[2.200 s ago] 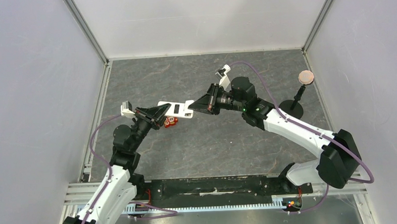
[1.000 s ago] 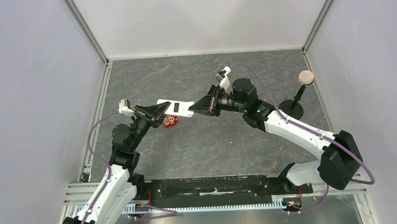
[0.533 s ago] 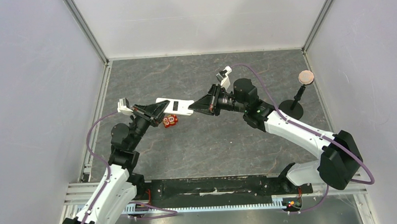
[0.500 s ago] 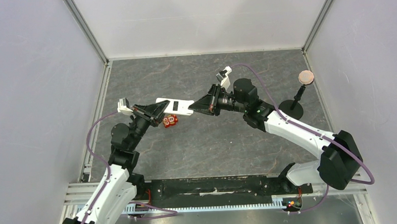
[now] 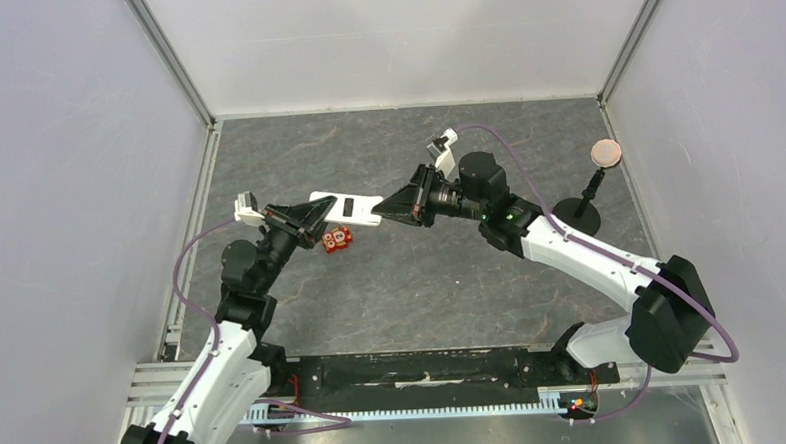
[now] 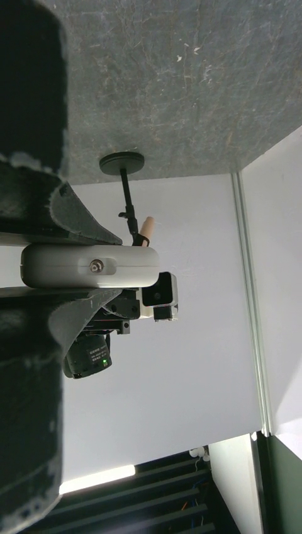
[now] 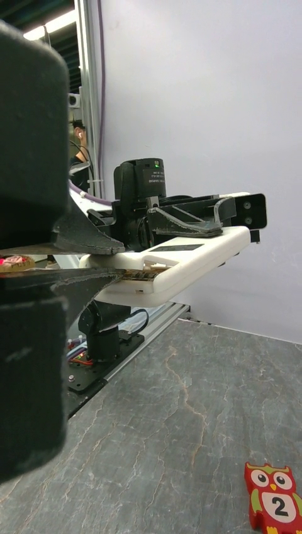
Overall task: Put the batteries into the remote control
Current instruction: Load the battery cover into the remote control.
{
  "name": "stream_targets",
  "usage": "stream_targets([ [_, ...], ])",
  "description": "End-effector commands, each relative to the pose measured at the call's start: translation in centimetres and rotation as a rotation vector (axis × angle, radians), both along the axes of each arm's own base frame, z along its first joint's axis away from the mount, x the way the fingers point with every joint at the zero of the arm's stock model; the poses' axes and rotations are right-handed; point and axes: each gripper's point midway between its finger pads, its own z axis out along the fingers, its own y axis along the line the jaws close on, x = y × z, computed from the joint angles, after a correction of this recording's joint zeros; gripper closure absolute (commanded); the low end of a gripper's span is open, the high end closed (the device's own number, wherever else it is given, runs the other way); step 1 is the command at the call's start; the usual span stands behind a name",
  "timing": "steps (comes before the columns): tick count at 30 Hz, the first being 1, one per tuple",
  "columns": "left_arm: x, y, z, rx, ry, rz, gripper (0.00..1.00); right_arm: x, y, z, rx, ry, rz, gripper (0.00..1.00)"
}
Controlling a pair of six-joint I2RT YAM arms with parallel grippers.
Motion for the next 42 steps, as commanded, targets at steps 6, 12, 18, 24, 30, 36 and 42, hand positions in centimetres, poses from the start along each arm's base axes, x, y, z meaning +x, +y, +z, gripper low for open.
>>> stream_targets([
  [6, -2.5, 0.2, 8.4, -0.191, -0.204, -0.069, 0.98, 0.3, 0.2, -3.2, -0.125, 0.057, -0.011, 0.9],
  [12, -2.5, 0.0, 8.4, -0.188, -0.201, -0.083, 0.98, 0.5, 0.5, -3.3, -0.141, 0.044, -0.005, 0.92],
  [18, -2.3, 0.5, 8.0, -0.196, -0.191, -0.048, 0.98, 0.2, 0.0, -4.0, -0.184, 0.057, -0.008, 0.82],
  [24, -2.0, 0.7, 7.2, -0.163, -0.176, -0.016, 0.98, 0.4, -0.4, -3.6, -0.201, 0.048, -0.021, 0.69],
  [30, -1.9, 1.1, 6.6, -0.144, -0.16, 0.011, 0.98, 0.7, -1.0, -2.9, -0.201, 0.038, -0.041, 0.64],
  [36, -1.8, 1.3, 6.2, -0.127, -0.15, 0.032, 0.98, 0.7, -1.5, -2.5, -0.196, 0.035, -0.047, 0.61],
  [42, -1.7, 1.4, 6.0, -0.127, -0.143, 0.041, 0.98, 0.5, -1.8, -2.5, -0.201, 0.037, -0.053, 0.6],
])
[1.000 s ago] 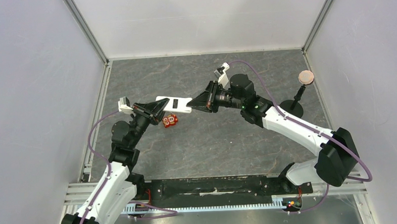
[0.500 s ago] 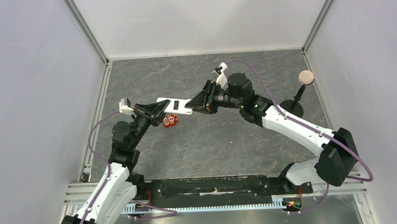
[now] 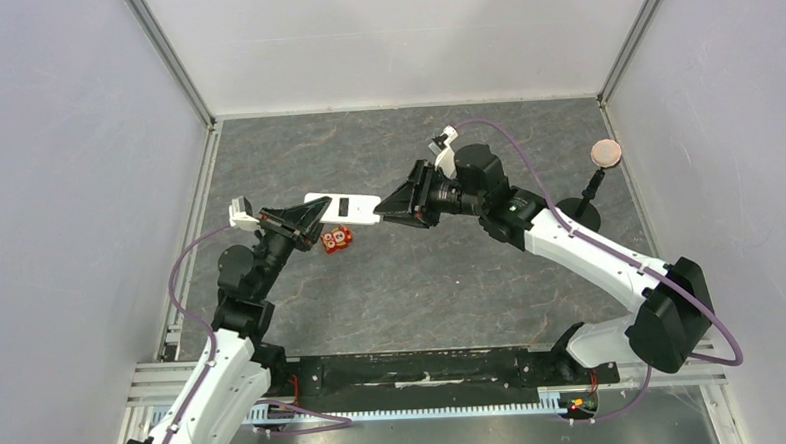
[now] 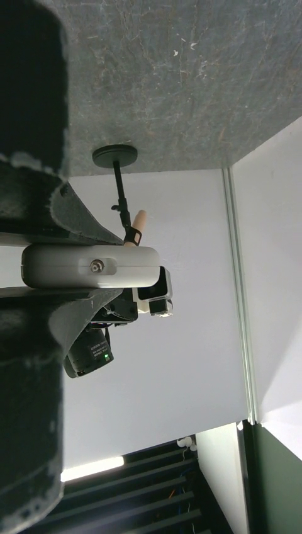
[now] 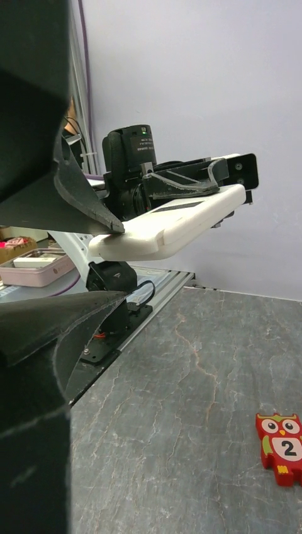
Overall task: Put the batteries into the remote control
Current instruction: Load the battery cover into the remote control.
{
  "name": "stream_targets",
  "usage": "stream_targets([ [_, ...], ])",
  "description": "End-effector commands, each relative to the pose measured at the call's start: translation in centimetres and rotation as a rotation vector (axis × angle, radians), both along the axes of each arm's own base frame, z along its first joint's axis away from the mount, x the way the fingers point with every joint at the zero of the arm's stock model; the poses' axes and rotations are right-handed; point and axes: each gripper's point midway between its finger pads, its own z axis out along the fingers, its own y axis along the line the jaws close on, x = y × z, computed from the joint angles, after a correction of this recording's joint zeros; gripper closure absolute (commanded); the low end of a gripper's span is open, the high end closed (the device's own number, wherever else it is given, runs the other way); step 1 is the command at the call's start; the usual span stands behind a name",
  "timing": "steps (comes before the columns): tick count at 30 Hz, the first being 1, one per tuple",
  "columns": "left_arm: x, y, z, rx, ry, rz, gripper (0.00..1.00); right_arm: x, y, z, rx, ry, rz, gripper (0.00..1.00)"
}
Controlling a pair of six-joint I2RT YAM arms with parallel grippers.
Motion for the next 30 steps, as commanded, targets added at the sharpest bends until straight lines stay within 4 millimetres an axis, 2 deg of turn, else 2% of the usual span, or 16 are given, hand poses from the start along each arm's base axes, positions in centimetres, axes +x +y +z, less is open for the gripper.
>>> stream_targets([
  [1, -1.3, 0.6, 5.4, -0.087, -0.155, 0.004, 0.98, 0.0, -1.0, -1.9, -0.073, 0.019, -0.027, 0.6],
  [10, -1.4, 0.4, 5.5, -0.09, -0.156, -0.01, 0.98, 0.3, -0.8, -0.8, -0.056, -0.024, -0.027, 0.56],
  [23, -1.7, -0.6, 6.5, -0.092, -0.158, -0.076, 0.98, 0.4, 0.4, -1.1, -0.024, -0.046, 0.003, 0.56],
  [30, -1.8, -0.9, 6.9, -0.087, -0.171, -0.099, 0.98, 0.3, 1.2, -1.5, -0.025, -0.048, 0.013, 0.59],
])
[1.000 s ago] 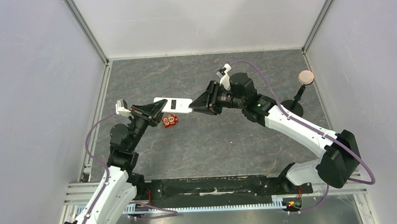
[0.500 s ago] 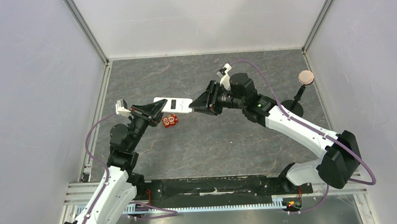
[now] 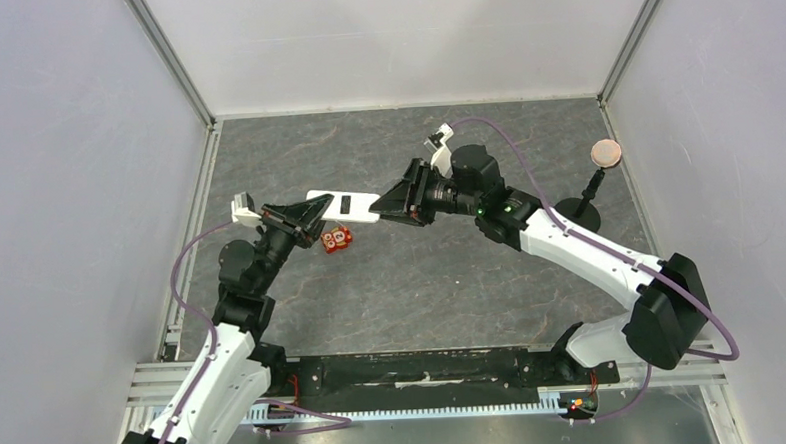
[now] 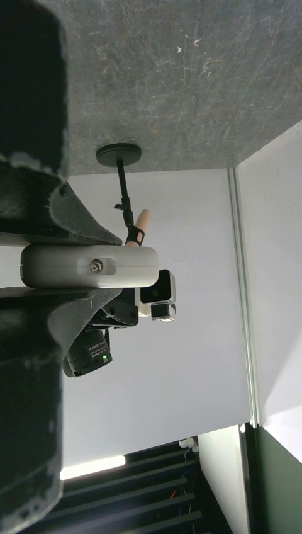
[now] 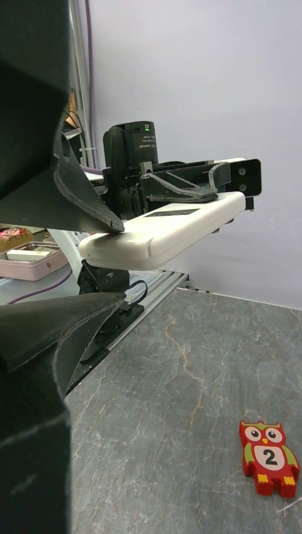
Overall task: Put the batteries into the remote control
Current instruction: Load the battery cover into the remote control.
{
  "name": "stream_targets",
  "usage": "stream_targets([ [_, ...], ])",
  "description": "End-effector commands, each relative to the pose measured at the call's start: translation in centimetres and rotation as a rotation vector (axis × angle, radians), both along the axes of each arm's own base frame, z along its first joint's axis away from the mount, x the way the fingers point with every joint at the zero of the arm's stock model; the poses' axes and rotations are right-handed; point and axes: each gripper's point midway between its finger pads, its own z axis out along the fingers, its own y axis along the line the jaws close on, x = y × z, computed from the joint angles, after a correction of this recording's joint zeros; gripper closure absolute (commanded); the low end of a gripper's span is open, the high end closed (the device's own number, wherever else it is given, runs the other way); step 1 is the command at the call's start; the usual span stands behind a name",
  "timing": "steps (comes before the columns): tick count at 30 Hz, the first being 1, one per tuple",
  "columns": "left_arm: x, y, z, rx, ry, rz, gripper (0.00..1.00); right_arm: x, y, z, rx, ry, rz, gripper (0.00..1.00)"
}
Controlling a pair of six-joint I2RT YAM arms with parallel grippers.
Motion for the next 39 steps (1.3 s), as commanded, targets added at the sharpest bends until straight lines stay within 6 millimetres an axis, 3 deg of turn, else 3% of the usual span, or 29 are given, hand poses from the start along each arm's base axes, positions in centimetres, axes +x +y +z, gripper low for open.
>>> stream_targets([
  [1, -2.2, -0.5, 7.0, -0.085, -0.193, -0.075, 0.98, 0.0, 0.6, -1.7, -0.039, 0.0, 0.004, 0.6],
  [7, -2.5, -1.0, 7.6, -0.064, -0.231, -0.106, 0.98, -0.1, 1.3, -2.4, -0.057, -0.001, 0.004, 0.68],
  [11, -2.6, -1.3, 7.9, -0.068, -0.241, -0.128, 0.98, -0.3, 1.8, -2.8, -0.065, -0.002, 0.016, 0.78],
  [15, -2.7, -1.5, 8.1, -0.068, -0.241, -0.144, 0.98, -0.5, 2.3, -1.8, 0.011, -0.029, 0.03, 0.85],
  [27, -3.6, -2.8, 9.2, -0.03, -0.28, -0.238, 0.98, -1.2, 3.9, -1.4, 0.069, -0.033, 0.056, 0.82],
  [39, -4.5, -4.0, 8.7, 0.053, -0.31, -0.305, 0.98, -0.9, 5.8, -1.1, 0.063, -0.032, 0.028, 0.76],
])
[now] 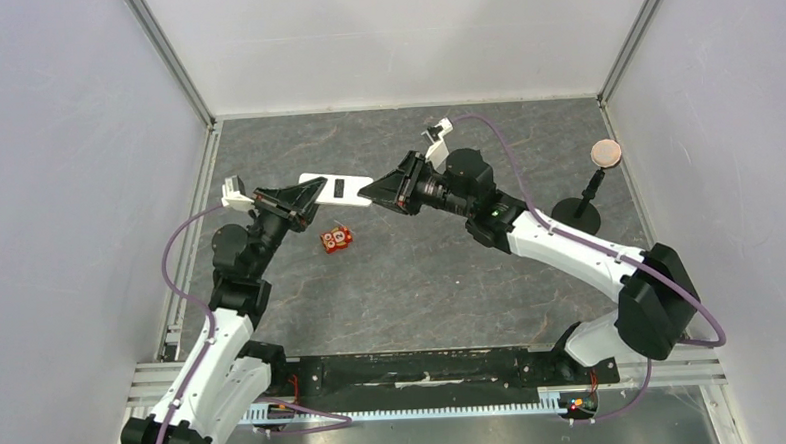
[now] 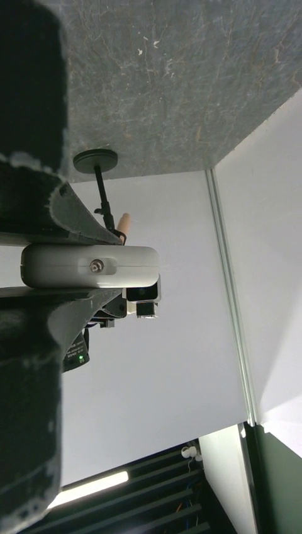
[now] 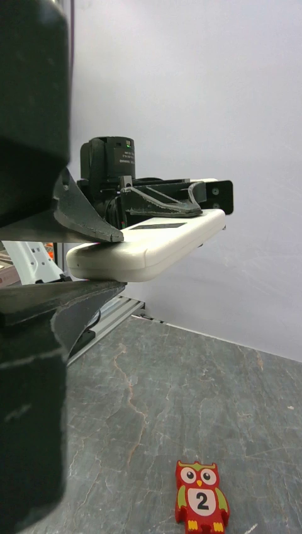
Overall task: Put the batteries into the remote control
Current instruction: Load the battery cover into the remote control.
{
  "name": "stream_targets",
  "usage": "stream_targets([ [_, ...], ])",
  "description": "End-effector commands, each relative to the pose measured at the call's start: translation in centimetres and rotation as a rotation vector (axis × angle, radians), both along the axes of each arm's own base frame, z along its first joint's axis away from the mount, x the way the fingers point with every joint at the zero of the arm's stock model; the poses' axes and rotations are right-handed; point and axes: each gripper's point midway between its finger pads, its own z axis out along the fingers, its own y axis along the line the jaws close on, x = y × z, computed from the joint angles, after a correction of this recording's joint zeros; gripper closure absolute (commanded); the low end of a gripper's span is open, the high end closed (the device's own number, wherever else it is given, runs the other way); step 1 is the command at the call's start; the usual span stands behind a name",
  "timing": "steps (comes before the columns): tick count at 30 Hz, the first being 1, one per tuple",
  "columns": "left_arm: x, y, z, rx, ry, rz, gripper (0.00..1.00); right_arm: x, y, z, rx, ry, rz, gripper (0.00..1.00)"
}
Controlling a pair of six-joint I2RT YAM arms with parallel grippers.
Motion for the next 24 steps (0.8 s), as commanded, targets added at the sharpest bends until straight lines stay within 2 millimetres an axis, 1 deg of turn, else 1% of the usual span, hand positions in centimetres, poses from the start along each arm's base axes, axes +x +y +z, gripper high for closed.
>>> stream_targets([
  [1, -6.4, -4.5, 6.3, 0.034, -0.248, -0.332, 0.98, -2.7, 3.7, -3.2, -0.091, 0.043, 0.099, 0.75],
  [6, -6.9, -5.2, 6.4, 0.099, -0.262, -0.38, 0.98, -2.8, 4.3, -3.4, -0.11, 0.034, 0.111, 0.74],
  [10, -6.9, -5.2, 6.2, 0.117, -0.255, -0.376, 0.98, -3.0, 4.2, -3.6, -0.115, 0.034, 0.114, 0.7],
  [14, -6.6, -5.0, 6.2, 0.116, -0.25, -0.351, 0.98, -3.0, 4.0, -3.2, -0.11, 0.022, 0.105, 0.6],
  [15, -6.5, -4.9, 6.0, 0.125, -0.242, -0.346, 0.98, -3.0, 3.8, -3.0, -0.11, 0.017, 0.102, 0.55],
  [16, -6.4, -4.9, 5.9, 0.135, -0.241, -0.337, 0.98, -3.1, 3.6, -2.9, -0.107, 0.015, 0.1, 0.52],
  [19, -6.2, -4.8, 5.5, 0.167, -0.236, -0.321, 0.98, -3.2, 2.4, -1.7, -0.089, -0.028, 0.11, 0.41],
  [21, -6.1, -4.7, 5.3, 0.19, -0.231, -0.315, 0.98, -3.2, 1.0, -1.0, -0.08, -0.069, 0.112, 0.36],
  [24, -6.2, -4.6, 4.8, 0.216, -0.224, -0.31, 0.98, -2.9, -1.7, 0.1, -0.07, -0.152, 0.102, 0.31],
])
